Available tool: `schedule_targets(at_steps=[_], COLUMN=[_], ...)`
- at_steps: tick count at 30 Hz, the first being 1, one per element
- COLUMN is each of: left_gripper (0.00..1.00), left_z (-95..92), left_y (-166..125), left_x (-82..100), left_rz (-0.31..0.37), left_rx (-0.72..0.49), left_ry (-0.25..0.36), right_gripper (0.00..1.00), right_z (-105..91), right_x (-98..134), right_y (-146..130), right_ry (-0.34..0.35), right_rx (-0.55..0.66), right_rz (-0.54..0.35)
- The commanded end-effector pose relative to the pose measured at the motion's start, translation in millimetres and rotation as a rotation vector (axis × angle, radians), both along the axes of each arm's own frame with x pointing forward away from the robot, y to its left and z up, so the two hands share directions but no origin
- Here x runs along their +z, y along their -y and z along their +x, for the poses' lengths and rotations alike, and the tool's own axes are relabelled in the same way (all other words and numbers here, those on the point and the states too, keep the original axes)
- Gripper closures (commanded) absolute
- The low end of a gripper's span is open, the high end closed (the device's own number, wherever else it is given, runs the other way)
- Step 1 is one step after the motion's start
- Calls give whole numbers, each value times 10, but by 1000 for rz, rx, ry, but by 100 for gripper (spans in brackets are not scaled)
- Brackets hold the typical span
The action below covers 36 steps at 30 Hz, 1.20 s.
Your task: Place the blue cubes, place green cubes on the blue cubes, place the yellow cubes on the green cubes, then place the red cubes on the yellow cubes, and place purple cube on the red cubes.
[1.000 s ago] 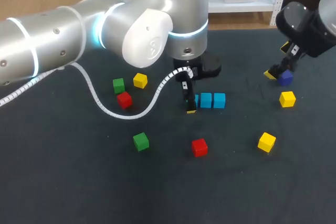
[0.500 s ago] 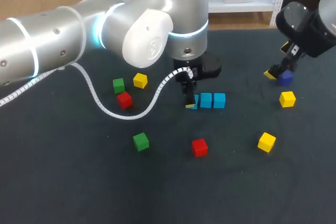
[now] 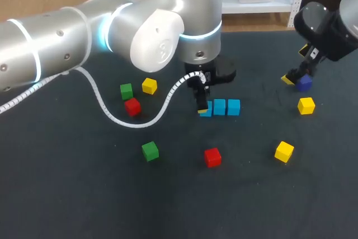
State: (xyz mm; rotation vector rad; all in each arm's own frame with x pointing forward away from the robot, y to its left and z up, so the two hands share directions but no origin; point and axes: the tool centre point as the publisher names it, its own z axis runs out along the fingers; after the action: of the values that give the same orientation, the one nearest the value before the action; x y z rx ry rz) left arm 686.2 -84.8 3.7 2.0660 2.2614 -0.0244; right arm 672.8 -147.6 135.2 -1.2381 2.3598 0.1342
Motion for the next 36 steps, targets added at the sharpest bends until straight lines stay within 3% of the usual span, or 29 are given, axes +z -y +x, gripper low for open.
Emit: schedule_targets(at_steps=[1,7,12,16,36], left_gripper=[68,50,46,51,48], left_z=[2,3,5,13,45], left_y=[-5,-7,-9,-7,13], left_x=[3,-14,-16,-25,-31], left_rz=[-2,5,4,1,-12], left_rx=[1,0,3,4,11], left_ry=[0,2,3,3,18], right_gripper=[0,0,0,0,0], right_z=[-4,-4,-4,-4,-4], right_x=[-4,-4,-4,-4,-4], right_y=[-1,-1,-1,-1,-1], right_ry=[2,2,2,2,2], right_rx=[-2,-2,-2,-2,-2], right_rz=[-1,-1,-1,-1,-1])
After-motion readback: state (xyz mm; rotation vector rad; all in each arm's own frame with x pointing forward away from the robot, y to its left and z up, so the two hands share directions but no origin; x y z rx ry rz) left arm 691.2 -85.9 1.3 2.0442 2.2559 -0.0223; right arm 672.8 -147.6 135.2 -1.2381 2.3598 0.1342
